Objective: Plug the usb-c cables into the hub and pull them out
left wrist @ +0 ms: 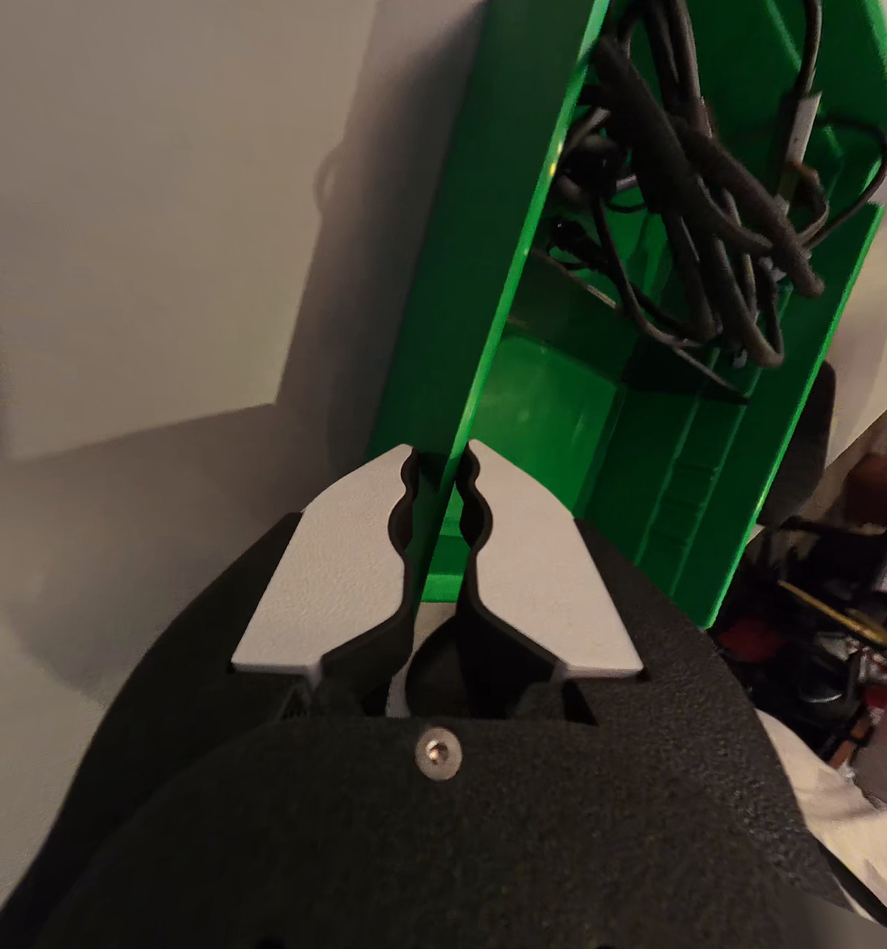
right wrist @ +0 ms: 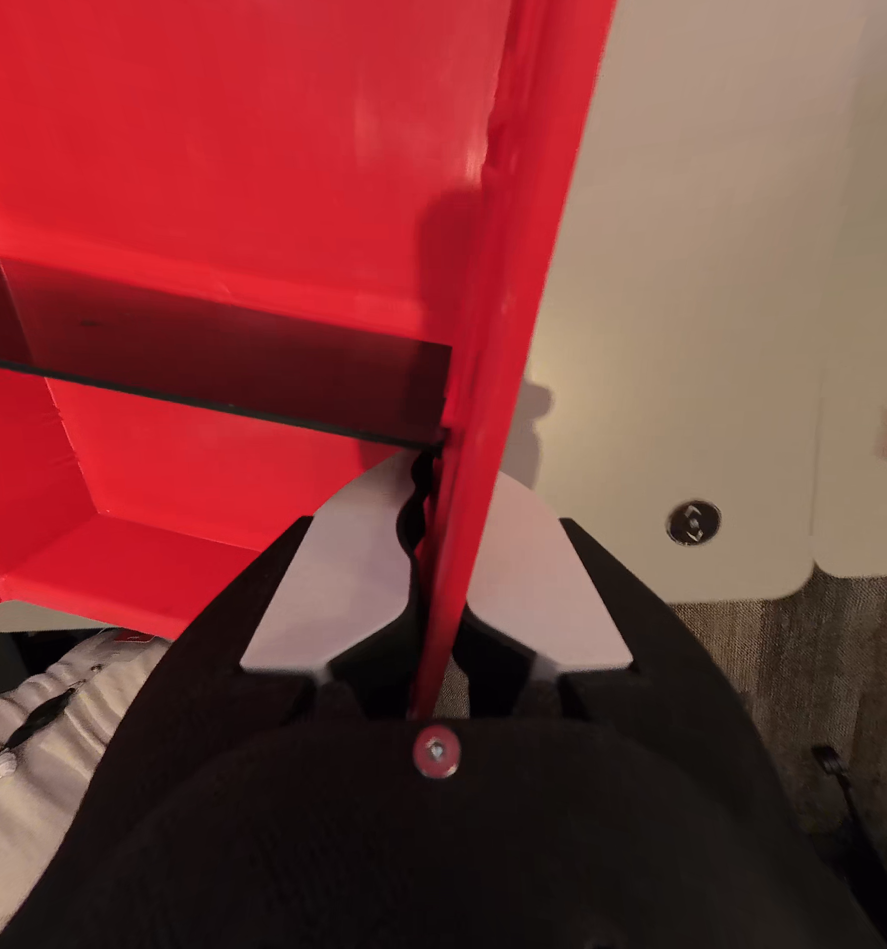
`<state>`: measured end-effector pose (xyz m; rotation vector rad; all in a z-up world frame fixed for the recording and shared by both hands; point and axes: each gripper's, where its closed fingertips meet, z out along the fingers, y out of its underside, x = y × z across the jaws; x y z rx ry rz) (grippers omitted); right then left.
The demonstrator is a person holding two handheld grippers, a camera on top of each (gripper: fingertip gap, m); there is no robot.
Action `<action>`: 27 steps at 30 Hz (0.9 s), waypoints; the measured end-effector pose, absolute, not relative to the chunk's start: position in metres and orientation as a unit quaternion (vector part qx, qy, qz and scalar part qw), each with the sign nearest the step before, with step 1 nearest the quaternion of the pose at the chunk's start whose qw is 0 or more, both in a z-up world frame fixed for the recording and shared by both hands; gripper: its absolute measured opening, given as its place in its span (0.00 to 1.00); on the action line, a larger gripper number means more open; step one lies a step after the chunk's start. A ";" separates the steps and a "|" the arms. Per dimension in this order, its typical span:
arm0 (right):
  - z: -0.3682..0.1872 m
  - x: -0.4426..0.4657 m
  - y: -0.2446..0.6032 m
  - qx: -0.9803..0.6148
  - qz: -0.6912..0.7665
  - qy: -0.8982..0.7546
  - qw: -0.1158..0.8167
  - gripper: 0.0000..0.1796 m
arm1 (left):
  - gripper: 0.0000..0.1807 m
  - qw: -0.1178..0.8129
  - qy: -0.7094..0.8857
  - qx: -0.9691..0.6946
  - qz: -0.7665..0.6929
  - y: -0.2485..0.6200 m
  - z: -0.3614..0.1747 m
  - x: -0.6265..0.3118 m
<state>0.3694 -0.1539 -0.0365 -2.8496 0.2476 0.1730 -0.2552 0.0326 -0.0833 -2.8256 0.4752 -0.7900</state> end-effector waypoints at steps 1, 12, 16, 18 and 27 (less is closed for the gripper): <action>-0.043 0.365 -0.146 -0.986 0.065 0.079 0.133 0.03 | 0.08 0.088 0.142 -0.948 -0.271 0.031 -0.083 -0.268; -0.116 0.317 -0.043 -0.996 0.054 -0.030 0.059 0.03 | 0.10 0.163 -0.055 -0.935 -0.310 0.013 -0.079 -0.391; -0.125 0.323 -0.027 -0.997 0.039 -0.061 0.023 0.03 | 0.10 0.169 -0.098 -0.932 -0.306 -0.003 -0.079 -0.422; -0.133 0.324 -0.020 -0.997 0.050 -0.060 0.012 0.03 | 0.10 0.167 -0.120 -0.926 -0.316 -0.009 -0.079 -0.429; -0.144 0.327 -0.013 -0.995 0.089 -0.038 -0.017 0.03 | 0.22 0.133 -0.075 -0.929 -0.338 -0.009 -0.084 -0.415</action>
